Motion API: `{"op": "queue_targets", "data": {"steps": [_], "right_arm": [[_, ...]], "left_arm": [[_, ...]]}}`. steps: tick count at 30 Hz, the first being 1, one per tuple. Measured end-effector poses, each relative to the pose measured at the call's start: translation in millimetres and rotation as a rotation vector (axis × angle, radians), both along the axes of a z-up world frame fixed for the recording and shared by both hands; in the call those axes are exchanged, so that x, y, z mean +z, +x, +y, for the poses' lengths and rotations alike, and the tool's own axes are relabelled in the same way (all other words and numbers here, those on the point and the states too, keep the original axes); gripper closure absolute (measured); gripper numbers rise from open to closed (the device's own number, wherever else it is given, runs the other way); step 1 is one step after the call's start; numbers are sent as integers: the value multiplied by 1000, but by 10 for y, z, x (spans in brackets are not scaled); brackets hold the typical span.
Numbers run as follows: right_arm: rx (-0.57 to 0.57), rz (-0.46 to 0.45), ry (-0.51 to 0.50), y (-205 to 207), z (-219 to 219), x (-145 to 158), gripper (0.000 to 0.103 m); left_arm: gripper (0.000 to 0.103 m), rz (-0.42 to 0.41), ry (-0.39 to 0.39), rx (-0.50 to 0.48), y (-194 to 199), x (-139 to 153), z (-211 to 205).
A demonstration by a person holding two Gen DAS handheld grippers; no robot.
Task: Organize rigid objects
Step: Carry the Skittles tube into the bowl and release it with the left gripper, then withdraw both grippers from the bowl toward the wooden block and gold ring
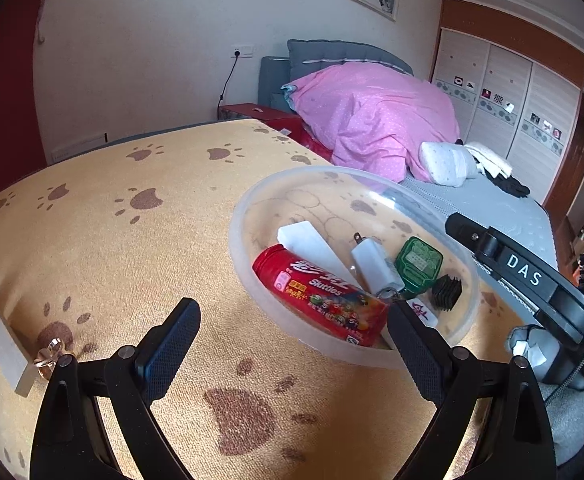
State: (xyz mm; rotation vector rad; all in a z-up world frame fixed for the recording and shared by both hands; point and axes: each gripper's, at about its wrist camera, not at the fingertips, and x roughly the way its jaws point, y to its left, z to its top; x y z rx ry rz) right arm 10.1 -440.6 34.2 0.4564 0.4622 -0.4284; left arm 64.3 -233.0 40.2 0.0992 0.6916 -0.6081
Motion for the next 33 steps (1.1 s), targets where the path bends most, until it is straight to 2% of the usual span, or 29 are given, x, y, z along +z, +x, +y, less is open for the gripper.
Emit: {"op": "queue_targets", "data": {"steps": [5,10,13,20,21,33], "right_arm": [[-1,-1,1,-3,-7,-2,23],[-1,-1,0,-5,-3,-8,23],[-1,-4,-5,-16,1,-8,23],[0,-9,-21,-13,36,-6,23],[0,-10,-23,-12,40,-5,19],[18,-4,-42,10,79,5,15]], "left_arm": [[8,-31,107,41,24,-103,-110],[8,24,66,144,227,-113,83],[8,55,26,168,280,-124,186],[8,25,45,151,188,-101,169],[8,22,46,150,178,-91,174],[8,27,-15,204,174,52,435]]}}
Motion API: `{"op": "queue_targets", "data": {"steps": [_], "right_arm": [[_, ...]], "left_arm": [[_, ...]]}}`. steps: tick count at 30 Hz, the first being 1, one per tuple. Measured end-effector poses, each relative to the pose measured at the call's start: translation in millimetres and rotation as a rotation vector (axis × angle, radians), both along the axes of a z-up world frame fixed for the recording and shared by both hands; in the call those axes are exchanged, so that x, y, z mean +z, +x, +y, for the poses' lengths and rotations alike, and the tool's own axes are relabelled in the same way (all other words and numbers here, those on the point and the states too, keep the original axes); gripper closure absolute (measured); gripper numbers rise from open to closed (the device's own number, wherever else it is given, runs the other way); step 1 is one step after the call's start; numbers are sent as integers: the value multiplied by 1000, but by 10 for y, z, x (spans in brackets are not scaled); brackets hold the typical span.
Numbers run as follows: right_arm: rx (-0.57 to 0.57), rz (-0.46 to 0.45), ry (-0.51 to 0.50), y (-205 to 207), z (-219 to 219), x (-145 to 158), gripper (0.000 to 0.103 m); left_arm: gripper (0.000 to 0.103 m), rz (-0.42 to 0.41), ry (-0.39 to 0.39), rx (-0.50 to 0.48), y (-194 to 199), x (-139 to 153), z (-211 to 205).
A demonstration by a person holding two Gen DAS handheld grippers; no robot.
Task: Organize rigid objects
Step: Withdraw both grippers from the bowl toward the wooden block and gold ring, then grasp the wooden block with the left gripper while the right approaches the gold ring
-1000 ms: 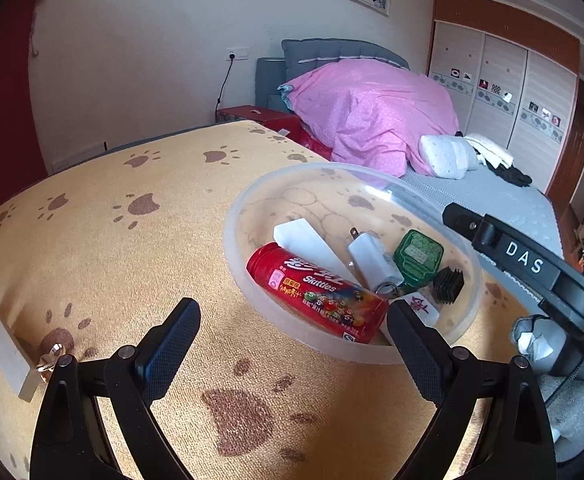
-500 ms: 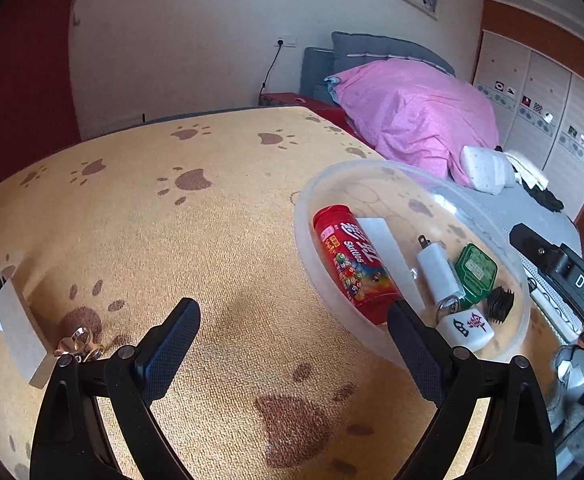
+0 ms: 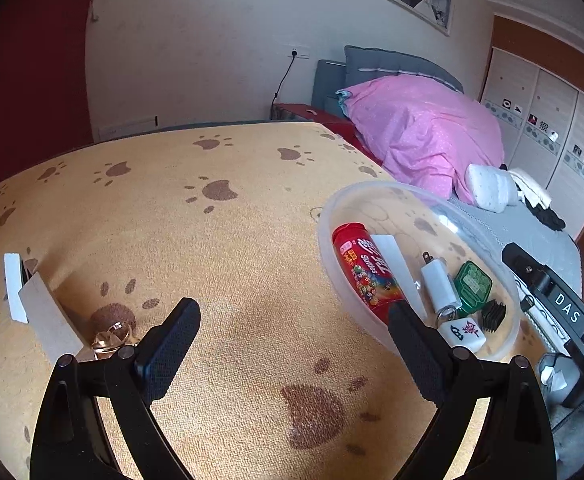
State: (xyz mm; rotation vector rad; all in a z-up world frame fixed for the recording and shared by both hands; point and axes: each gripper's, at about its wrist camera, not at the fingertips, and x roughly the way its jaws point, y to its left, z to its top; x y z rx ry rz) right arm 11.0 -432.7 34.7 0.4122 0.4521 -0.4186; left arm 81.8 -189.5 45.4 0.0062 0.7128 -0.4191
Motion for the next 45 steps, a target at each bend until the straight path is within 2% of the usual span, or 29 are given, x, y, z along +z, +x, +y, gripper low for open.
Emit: {"op": "queue_targets", "data": {"steps": [9,16,26,37,45], "right_arm": [[8,4,-5,6,17,7,15],[12,3,-21,2,51,26,15],[53,16,-44,-6,163,64,15],[248,7,-26,-39,686,178,15],[371,56,-37,-20,1050,23,15]], "left_arm": [[8,-5,1,84,6,50,279],[8,-18,10,188,53,75,602],[8,12,7,360,133,16,1196],[8,61,10,467,274,-151,1507],[8,106,-3,492,322,-247,1612]]}}
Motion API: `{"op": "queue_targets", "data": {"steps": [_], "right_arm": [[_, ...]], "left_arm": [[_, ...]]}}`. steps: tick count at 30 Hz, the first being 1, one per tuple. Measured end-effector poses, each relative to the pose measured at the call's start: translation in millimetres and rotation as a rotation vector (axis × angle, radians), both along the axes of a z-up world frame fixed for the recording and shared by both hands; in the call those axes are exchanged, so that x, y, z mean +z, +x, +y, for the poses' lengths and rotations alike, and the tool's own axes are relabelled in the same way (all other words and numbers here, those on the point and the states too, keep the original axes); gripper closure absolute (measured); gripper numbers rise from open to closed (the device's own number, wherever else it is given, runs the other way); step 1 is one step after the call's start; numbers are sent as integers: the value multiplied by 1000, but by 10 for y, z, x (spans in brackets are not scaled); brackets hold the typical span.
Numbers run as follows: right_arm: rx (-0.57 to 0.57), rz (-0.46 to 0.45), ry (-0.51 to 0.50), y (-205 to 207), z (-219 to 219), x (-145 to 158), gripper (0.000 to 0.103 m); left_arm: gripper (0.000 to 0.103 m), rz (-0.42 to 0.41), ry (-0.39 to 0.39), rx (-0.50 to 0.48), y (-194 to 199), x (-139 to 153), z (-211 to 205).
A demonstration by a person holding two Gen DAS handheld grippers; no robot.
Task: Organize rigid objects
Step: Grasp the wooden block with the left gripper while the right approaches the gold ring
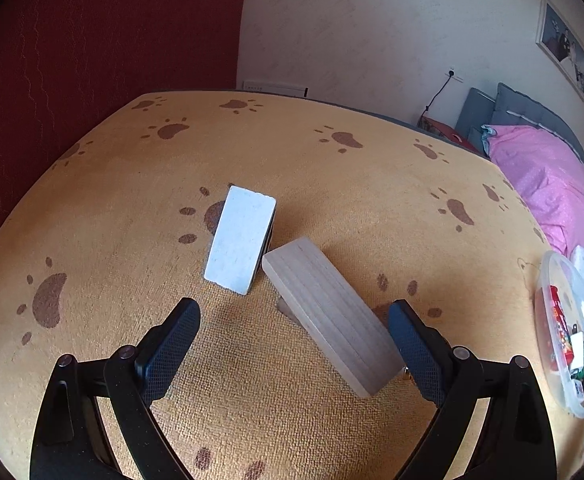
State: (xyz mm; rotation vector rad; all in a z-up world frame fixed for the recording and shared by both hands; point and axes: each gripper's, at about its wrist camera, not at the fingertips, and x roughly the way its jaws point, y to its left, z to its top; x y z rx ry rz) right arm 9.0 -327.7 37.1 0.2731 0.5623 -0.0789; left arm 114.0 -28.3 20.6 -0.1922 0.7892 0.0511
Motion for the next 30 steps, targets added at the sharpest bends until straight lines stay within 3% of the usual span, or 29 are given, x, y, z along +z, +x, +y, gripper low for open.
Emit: {"op": "queue_targets", "data": {"steps": [18,20,22,25,27,29,30], "right_arm": [[61,1,-23,-29,172,-27,15],[70,3,-24,-25,194,-28,15],[81,8,-23,-20,219,-29,15],[106,17,-18,-8,266,-29,15],[136,27,-8,13,305,-22,15],[163,39,-3,32,353,-18,15],[177,38,-14,38,393,-6,15]], "left_arm": [[9,24,-5,-7,-145,-80,283],[21,33,-6,-23,-119,-92,258],[24,38,-3,-33,-104,-99,238],[37,30,-26,-59,-97,-92,223],[49,22,-45,-83,-102,-86,209],[71,14,-103,-121,-112,-87,212],[71,13,-117,-126,-119,-85,211]]}}
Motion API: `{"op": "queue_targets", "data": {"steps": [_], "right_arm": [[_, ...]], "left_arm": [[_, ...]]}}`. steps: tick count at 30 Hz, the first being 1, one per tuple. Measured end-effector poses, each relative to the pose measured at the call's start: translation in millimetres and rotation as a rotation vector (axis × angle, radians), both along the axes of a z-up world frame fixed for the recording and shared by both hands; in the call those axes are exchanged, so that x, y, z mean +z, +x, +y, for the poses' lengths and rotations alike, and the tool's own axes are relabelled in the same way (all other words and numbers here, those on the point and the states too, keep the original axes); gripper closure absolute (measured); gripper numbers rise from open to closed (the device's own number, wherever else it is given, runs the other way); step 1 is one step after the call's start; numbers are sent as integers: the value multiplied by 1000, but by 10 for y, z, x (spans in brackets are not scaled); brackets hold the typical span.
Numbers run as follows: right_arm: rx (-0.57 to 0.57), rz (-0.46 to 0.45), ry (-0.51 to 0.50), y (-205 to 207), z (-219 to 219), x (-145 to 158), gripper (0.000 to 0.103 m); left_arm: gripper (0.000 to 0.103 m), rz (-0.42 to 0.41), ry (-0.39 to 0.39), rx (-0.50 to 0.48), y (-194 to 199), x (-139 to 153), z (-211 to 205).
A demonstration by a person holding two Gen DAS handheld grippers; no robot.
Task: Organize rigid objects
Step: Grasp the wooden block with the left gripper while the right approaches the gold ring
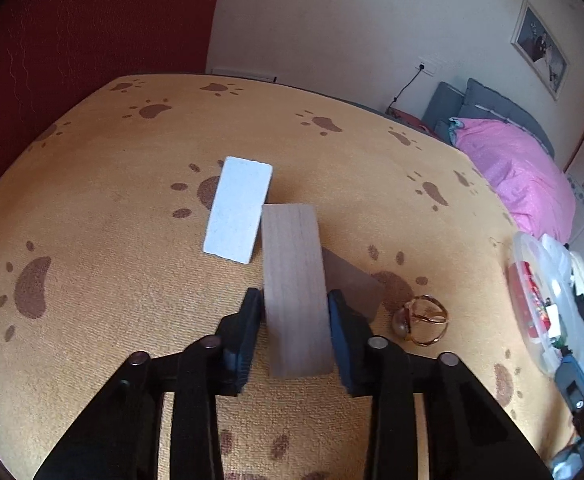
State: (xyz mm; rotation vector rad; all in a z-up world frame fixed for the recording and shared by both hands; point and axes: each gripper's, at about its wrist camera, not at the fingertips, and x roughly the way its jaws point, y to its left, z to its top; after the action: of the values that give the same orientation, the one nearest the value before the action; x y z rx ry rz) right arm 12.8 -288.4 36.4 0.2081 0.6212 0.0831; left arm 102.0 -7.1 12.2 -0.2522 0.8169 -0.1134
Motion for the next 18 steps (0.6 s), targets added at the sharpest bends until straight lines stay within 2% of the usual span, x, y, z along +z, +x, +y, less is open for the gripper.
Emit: {"op": "queue_targets", "data": {"steps": [4,8,11,18], "right_arm": [[80,3,-22,56,174,52,15],[200,74,-11,232,388,13,15],[263,120,-37,383,553,-64,15],[335,178,-79,677,820,-159,26]], "left_arm": [[72,-31,7,14,-60,44,17],[73,-68,21,26,-141,104,44],[73,-64,25,25,-161,96,57],[72,-44,14,24,-180,56,98]]}}
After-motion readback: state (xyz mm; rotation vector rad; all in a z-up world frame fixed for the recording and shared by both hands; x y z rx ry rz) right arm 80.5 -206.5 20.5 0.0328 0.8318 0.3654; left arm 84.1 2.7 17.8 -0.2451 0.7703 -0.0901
